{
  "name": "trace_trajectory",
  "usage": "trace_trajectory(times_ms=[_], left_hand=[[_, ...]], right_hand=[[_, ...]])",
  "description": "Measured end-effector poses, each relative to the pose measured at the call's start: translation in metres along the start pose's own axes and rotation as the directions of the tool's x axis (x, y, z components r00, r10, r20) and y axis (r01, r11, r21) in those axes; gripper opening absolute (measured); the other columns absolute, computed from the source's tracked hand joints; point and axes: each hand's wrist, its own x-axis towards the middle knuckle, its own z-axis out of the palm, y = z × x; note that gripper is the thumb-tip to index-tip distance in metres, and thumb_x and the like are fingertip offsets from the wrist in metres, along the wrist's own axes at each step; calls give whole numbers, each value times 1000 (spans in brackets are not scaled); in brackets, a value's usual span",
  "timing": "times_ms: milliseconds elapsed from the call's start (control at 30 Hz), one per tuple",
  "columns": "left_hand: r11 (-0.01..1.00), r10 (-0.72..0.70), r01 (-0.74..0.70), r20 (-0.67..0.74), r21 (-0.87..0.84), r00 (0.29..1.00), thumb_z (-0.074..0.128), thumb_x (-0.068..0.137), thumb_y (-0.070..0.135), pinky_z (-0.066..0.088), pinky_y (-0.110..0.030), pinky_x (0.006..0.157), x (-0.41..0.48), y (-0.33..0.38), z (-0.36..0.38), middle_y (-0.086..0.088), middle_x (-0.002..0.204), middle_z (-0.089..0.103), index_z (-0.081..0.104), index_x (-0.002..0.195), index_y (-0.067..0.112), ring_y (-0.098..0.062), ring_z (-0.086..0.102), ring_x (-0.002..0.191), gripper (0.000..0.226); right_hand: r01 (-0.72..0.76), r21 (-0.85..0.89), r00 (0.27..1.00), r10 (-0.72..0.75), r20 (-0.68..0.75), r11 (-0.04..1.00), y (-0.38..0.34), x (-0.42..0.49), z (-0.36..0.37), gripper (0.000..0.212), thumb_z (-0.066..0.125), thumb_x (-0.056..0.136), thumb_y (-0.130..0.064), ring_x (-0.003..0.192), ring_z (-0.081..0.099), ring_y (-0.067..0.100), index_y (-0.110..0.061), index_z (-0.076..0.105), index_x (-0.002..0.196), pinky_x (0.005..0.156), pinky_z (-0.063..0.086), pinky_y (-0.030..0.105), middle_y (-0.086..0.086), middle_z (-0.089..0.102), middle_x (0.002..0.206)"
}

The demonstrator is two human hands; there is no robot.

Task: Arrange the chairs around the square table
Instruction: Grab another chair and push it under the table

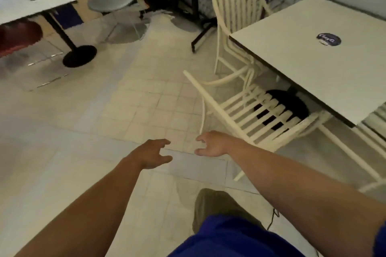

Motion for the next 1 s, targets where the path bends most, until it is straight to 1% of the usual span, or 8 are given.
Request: trace_trajectory(times_ms=[133,233,300,433,633,767,867,1000], left_hand=[[985,146,-150,46,89,988,70,89,46,42,-33,106,74,9,-51,-2,150,48,40,150,30,-20,52,131,70],[953,251,-259,68,156,966,68,90,47,40,-35,108,124,25,-82,0,152,46,39,151,32,-20,48,134,70],[920,312,-326,99,219,945,67,90,49,39,-36,110,156,36,-105,-1,155,43,36,153,32,-21,45,137,71],[852,389,-417,149,316,909,65,92,47,39,-37,110,209,55,-144,-4,157,40,35,154,30,-23,44,139,71],[701,452,-561,334,440,827,62,93,49,38,-37,112,286,79,-160,2,161,32,30,156,30,-22,39,142,74],[510,520,-699,468,501,714,64,93,44,39,-32,108,344,100,-153,4,157,39,31,155,27,-20,47,134,72],[338,518,-755,559,562,648,59,95,43,35,-33,110,375,106,-144,3,155,41,28,156,28,-21,46,134,70],[292,529,-781,587,553,613,58,96,39,40,-35,104,393,104,-137,3,152,46,30,154,33,-22,50,129,65]], right_hand=[[-127,130,976,148,-161,983,13,27,-23,73,53,93,-59,139,41,23,-21,35,153,113,35,35,2,38,157],[-181,179,908,234,-348,967,29,47,-37,69,55,95,-52,141,38,24,-19,35,152,114,34,39,4,39,156],[-230,226,861,306,-405,947,38,58,-49,70,56,96,-46,144,32,25,-16,30,154,116,31,40,5,34,159],[-364,296,811,457,-365,883,53,72,-58,72,58,95,-42,137,41,28,-14,27,154,108,41,44,5,36,156],[-551,454,692,687,-221,700,69,73,-41,68,61,91,-46,121,54,25,-20,35,149,98,47,41,2,52,141],[-677,488,585,805,-95,550,81,77,-20,61,60,92,-46,118,56,23,-26,40,146,99,47,37,1,55,136],[-733,483,513,856,-70,479,83,82,-8,50,61,92,-39,115,58,21,-29,48,140,97,46,35,0,59,129],[-754,513,456,889,-43,411,89,83,-2,48,59,93,-27,116,57,19,-39,49,138,98,47,34,-4,58,130]])
